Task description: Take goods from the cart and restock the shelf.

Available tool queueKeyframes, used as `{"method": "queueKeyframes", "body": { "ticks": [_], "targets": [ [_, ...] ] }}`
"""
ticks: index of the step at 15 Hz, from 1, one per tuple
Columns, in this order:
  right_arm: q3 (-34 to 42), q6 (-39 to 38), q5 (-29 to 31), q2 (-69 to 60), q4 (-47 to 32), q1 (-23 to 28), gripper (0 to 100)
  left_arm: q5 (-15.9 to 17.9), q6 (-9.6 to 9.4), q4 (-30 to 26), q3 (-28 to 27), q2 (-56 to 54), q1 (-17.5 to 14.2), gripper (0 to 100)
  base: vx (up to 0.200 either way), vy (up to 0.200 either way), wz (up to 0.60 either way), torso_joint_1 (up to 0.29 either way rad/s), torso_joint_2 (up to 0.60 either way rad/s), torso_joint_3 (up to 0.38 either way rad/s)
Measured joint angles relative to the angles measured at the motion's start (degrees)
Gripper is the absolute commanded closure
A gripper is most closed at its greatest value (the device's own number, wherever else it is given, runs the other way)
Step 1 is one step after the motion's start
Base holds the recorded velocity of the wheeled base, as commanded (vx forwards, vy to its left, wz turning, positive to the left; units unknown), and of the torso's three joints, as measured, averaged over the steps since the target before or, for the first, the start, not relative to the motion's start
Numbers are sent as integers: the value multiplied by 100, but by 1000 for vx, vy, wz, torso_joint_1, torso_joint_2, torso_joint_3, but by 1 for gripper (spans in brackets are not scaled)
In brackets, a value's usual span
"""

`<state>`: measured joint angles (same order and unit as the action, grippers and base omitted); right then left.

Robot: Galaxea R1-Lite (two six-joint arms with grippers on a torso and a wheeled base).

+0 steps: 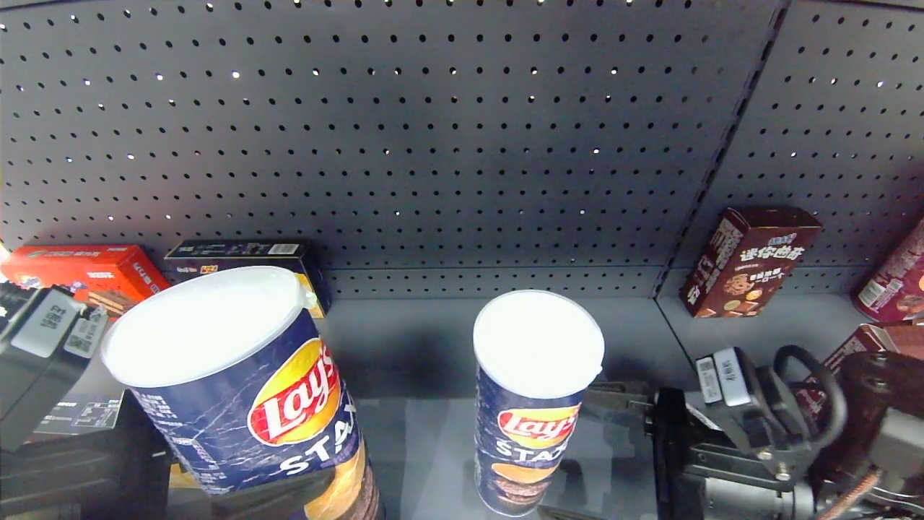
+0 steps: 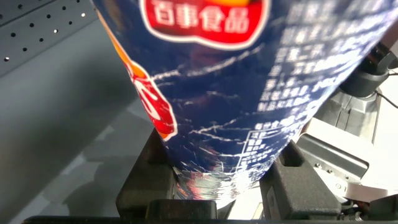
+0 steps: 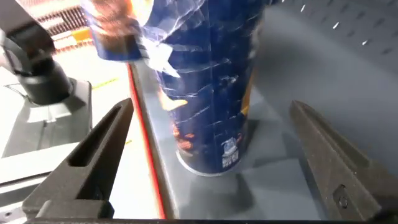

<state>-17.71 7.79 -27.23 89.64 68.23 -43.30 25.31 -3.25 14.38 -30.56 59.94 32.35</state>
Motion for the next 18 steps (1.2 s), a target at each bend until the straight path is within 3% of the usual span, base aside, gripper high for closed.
{"method": "queueKeyframes", "body": {
  "ticks": [4, 12, 14, 18],
  "targets": [
    [468, -7, 263, -909, -35, 149, 0, 1, 0, -2, 2, 0, 6, 100, 0, 0, 0, 0, 0, 0],
    [1570, -2, 1632, -2432, -462, 171, 0, -5, -18, -2, 6, 9, 17, 100, 0, 0, 0, 0, 0, 0],
    [1703, 0, 2004, -2916, -961, 163, 0, -2, -20, -5, 13, 6, 17, 100, 0, 0, 0, 0, 0, 0],
    [1742, 15, 2358, -4386, -2732, 168, 0, -16, -33, -7, 16, 0, 28, 100, 0, 0, 0, 0, 0, 0]
  ]
}}
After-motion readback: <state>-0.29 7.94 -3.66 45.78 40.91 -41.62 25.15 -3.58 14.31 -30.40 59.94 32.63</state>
